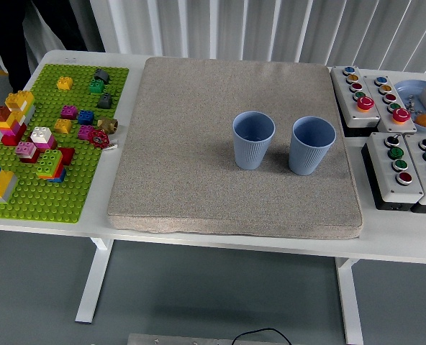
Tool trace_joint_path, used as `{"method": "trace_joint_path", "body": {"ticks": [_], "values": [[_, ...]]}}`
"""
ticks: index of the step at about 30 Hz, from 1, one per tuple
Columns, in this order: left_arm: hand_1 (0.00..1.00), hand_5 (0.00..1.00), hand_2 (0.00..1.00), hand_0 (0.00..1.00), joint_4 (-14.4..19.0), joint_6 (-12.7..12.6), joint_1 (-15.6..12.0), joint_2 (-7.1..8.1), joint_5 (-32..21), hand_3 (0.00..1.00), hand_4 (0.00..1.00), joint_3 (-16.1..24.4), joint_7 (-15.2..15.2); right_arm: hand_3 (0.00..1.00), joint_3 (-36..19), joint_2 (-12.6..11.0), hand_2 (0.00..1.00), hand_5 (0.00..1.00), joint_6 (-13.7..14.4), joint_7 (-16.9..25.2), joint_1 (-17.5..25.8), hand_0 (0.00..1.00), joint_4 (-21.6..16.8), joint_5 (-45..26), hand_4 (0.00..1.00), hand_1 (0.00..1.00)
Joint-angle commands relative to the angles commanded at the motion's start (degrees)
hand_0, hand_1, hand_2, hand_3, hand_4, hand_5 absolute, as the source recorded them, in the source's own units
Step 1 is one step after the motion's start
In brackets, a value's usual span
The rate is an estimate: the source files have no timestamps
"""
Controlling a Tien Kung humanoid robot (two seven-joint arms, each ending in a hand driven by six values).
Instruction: Pick cup pour cup place
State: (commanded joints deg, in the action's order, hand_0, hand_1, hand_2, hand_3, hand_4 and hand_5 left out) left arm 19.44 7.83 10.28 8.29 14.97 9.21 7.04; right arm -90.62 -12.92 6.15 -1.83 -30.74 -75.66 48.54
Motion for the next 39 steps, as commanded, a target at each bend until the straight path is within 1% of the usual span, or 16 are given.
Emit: {"method": "trace_joint_path", "body": {"ticks": [39], "values": [[0.824,0.998,0.854,0.768,-0.2,-0.1,0.1,-0.01,-0.8,0.766,0.518,-0.6,-0.5,0.820,0.2,0.1,0.796,0.516,0.1,0.0,-0.5,0.881,0.0,-0.3,0.829,0.802]]}}
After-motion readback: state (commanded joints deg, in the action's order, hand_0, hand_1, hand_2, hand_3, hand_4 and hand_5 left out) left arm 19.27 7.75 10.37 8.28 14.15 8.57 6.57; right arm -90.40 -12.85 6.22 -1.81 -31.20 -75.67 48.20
